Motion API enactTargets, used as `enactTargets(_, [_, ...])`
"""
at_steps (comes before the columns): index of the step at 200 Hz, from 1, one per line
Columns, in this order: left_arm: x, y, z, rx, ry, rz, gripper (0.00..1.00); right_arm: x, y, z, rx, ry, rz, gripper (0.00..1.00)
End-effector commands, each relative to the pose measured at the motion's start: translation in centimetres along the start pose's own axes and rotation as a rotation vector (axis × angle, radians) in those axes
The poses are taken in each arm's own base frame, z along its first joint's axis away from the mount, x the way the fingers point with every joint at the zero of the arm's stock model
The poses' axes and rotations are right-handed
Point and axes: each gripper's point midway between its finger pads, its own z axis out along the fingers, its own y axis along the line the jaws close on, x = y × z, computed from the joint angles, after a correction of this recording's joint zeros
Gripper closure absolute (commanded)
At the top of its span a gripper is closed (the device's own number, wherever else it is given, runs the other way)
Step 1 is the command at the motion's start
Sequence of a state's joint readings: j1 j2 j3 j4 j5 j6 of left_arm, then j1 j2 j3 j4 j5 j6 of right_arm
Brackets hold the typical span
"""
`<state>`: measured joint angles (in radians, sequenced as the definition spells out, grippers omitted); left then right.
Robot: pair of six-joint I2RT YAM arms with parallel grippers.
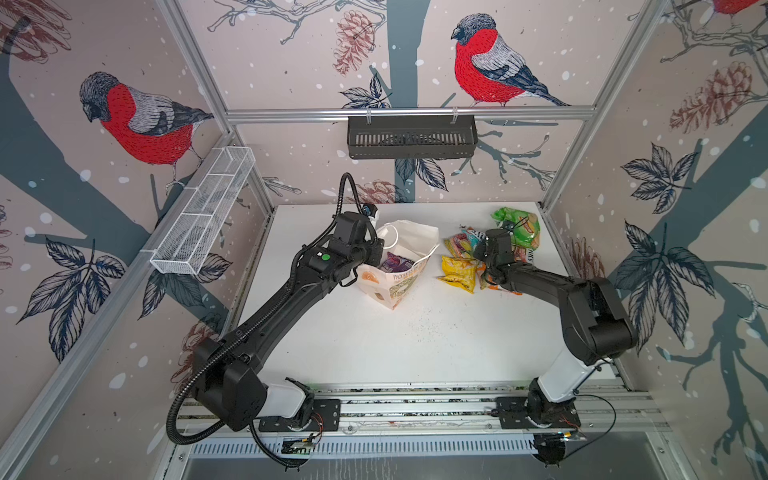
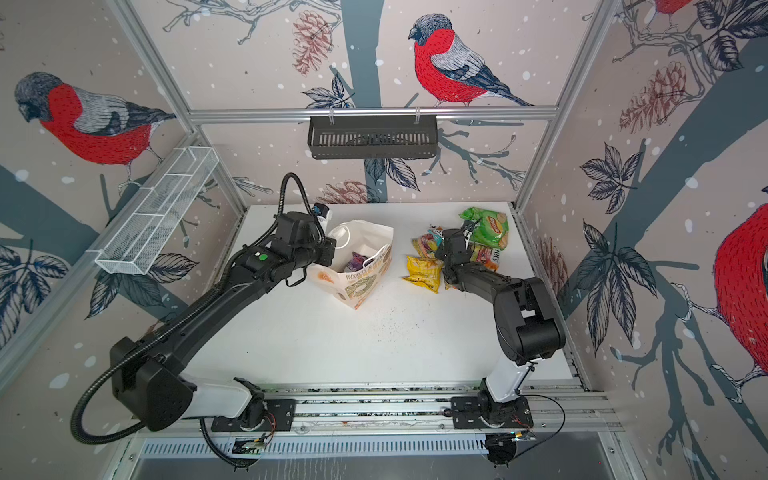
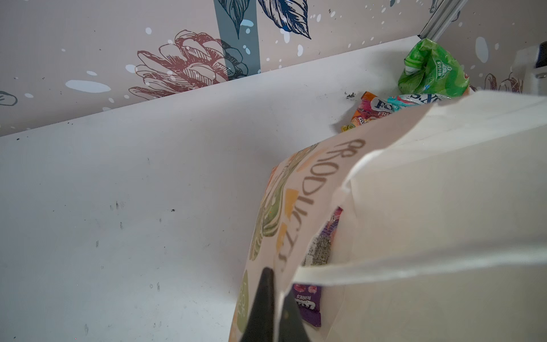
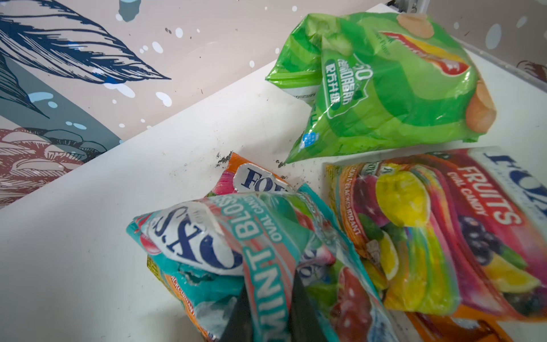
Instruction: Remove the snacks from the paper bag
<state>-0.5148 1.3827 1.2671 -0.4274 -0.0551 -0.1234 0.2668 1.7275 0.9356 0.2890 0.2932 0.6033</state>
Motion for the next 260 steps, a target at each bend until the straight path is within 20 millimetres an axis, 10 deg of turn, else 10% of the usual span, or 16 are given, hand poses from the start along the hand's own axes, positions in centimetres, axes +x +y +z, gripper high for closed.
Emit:
enactTargets(1, [-0.3,0.2,0.0,-0.009,-0.015,0.004,1.00,0.8,0.5,0.6,-0.022,0.038,0.023,0.90])
enactTargets(40, [-0.5,0.4,-0.2,-0.019,-0.027,0.005,1.00,1.4,0.3,1.3,-0.004,0.063,0.026,0.85])
enactTargets(81, [-0.5,0.4,-0.2,-0.017,-0.026,0.004,1.00,-0.2,1.5,-0.1,-0.042,0.035,0.019,0.28])
enactTargets(122, [-0.6,0.4,-0.5,-0.016,-0.032,0.003,1.00,-3.9,4.5,-3.8,-0.065,-0.077,-0.046,0.01])
enactTargets(193, [-0.9,0.7,-0.9,-0.034,-0.053,0.004,1.00,-9.5,11.2,-14.7,-0.124,-0.313,-0.187,0.00])
enactTargets(260, [-1.5,-0.3,-1.4,0.033,-0.076,-0.016,1.00,-10.4,11.9,-23.6,-0.395,-0.315,-0.102,0.00])
